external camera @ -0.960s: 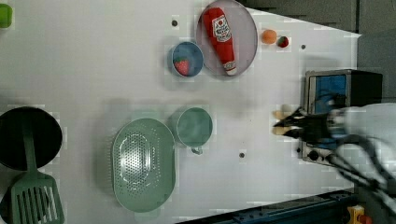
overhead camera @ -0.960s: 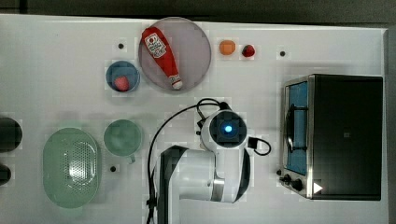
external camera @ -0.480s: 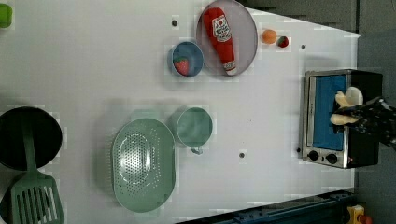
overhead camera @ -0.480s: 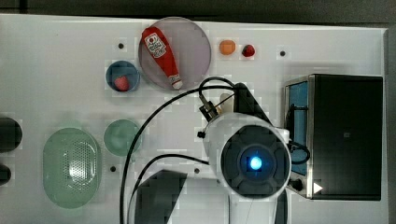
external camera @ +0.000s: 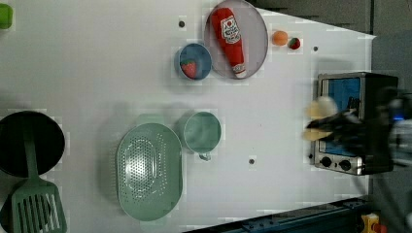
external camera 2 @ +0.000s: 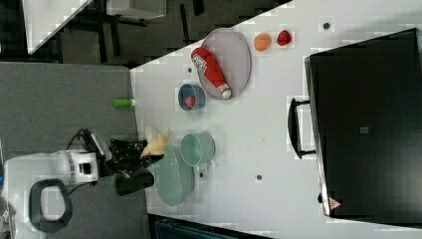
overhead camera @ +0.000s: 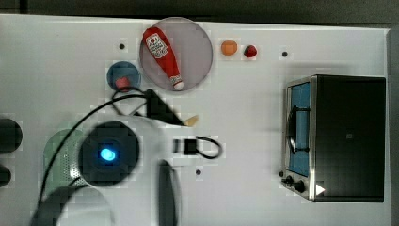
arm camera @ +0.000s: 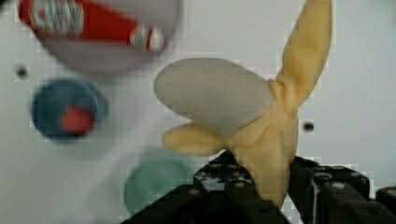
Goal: Pick Banana and place it in mug.
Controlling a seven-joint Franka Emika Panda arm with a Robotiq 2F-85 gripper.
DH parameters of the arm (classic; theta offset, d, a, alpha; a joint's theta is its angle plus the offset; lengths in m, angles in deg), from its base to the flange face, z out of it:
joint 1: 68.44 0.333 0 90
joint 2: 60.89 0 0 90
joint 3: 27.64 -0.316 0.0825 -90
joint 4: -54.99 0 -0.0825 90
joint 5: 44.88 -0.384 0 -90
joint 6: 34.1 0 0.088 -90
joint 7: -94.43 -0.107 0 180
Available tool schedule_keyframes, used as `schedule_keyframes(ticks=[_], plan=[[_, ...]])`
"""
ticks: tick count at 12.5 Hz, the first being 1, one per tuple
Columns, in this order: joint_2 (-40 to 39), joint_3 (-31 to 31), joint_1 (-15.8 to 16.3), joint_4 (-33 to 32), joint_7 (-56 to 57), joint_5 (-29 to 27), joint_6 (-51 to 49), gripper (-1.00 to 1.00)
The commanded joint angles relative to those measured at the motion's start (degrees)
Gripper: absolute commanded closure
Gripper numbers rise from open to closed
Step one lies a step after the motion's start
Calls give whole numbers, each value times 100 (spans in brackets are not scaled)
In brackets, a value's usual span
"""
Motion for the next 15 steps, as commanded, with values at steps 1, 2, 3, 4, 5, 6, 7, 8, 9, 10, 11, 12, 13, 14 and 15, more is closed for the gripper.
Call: schedule_keyframes(ticks=[1, 2, 3, 4, 5, 6, 7, 8, 9, 10, 11, 12, 13, 14, 15], plan=[[-149, -513, 100, -77, -1101, -405, 200, 46], [-267, -710, 108, -85, -1381, -415, 347, 46], [-417, -893, 112, -98, -1684, -415, 532, 46], [-590, -1062, 115, -123, -2054, -414, 726, 46], [-787, -1213, 116, -146, -2432, -409, 946, 46], [-1020, -1331, 116, -152, -2748, -397, 1122, 46], [-1266, -1414, 116, -152, -2979, -360, 1308, 46], [-1502, -1443, 117, -152, -3153, -266, 1463, 46], [-1718, -1446, 116, -152, -3289, -66, 1546, 46], [-1918, -1448, 117, -154, -3395, 202, 1575, 46], [-2085, -1449, 120, -138, -3410, 362, 1891, 46], [-2237, -1440, 118, -165, -3492, 367, 2151, 46], [-2394, -1435, 118, -216, -3589, 368, 2326, 46], [-2525, -1417, 118, -271, -3688, 409, 2466, 46], [-2612, -1413, 119, -314, -3701, 488, 2663, 40]])
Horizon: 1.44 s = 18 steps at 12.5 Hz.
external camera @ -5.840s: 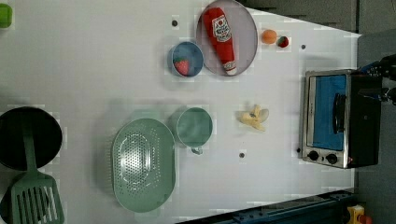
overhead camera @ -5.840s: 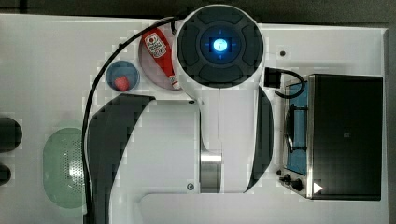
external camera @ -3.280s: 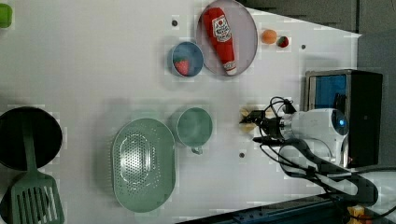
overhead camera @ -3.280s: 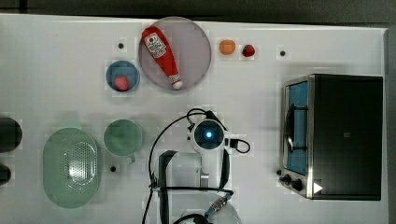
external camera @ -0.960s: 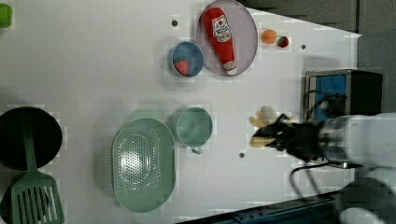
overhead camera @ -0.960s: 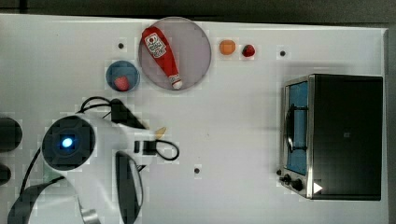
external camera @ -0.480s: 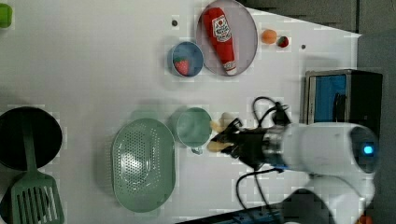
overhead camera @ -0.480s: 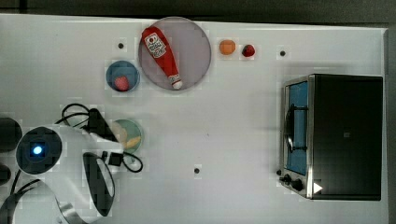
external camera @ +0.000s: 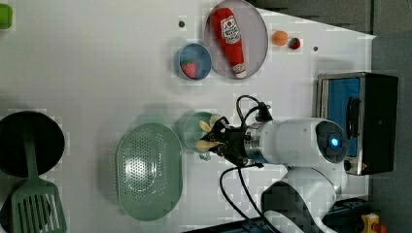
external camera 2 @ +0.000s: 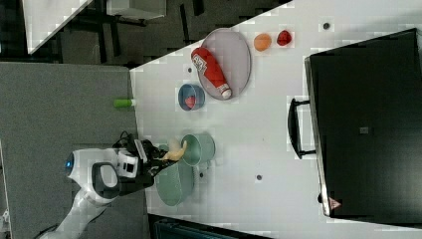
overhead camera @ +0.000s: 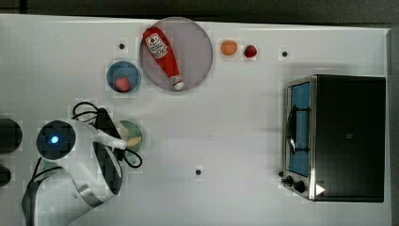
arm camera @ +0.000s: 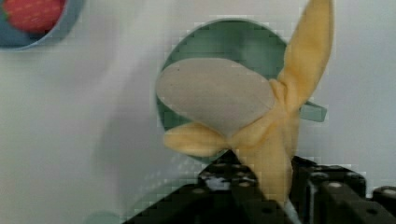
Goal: Pick Banana and place it in mug.
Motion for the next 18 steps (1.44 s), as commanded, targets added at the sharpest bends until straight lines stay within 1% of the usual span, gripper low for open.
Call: schedule_keyframes(ticks=[1, 6, 7, 10, 13, 16, 18], plan=[[-176, 101, -115, -59, -457, 327, 491, 21], [-23, 141, -121, -111, -467, 335, 517, -92], [25, 150, -126, -109, -467, 335, 523, -100], [231, 180, -142, -4, -466, 317, 674, -100], [882, 421, -224, 70, -382, 316, 110, -100], [1706, 981, -320, 441, 961, 315, -1364, -100], [2055, 1481, -381, 768, 1818, 314, -1924, -100]])
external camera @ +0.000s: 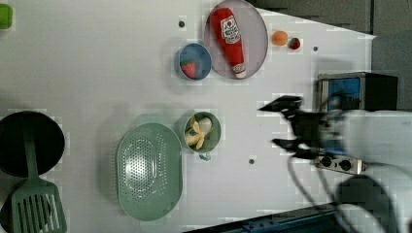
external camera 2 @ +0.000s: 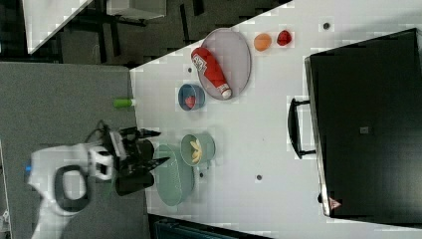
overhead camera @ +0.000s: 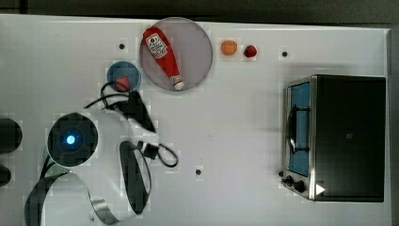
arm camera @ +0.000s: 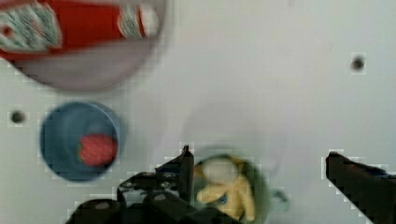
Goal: Pick Banana and place it in mug.
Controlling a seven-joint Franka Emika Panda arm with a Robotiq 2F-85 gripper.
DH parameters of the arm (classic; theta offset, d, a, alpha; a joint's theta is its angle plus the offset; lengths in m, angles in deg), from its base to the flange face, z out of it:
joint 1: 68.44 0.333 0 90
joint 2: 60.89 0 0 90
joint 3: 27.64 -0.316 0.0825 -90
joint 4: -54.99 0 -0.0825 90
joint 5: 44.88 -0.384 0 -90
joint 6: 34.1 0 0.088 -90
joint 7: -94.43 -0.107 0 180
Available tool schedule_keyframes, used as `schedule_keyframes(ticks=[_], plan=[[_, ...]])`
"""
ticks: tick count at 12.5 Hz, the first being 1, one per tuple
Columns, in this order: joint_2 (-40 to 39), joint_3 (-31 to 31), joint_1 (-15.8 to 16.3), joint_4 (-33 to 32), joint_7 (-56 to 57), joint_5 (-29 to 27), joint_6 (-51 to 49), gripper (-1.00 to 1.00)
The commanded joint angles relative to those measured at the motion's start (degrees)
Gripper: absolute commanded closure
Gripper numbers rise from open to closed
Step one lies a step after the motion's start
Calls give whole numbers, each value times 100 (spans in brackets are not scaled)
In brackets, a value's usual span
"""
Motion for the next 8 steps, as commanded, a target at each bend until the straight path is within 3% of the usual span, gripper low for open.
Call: schedule_keyframes(ticks=[1, 5, 8], plan=[[401, 766, -183, 671, 1657, 129, -667, -100], [542, 1700, -206, 1401, 2994, 130, -1415, -100], [543, 2062, -206, 1810, 3701, 129, -2202, -100]])
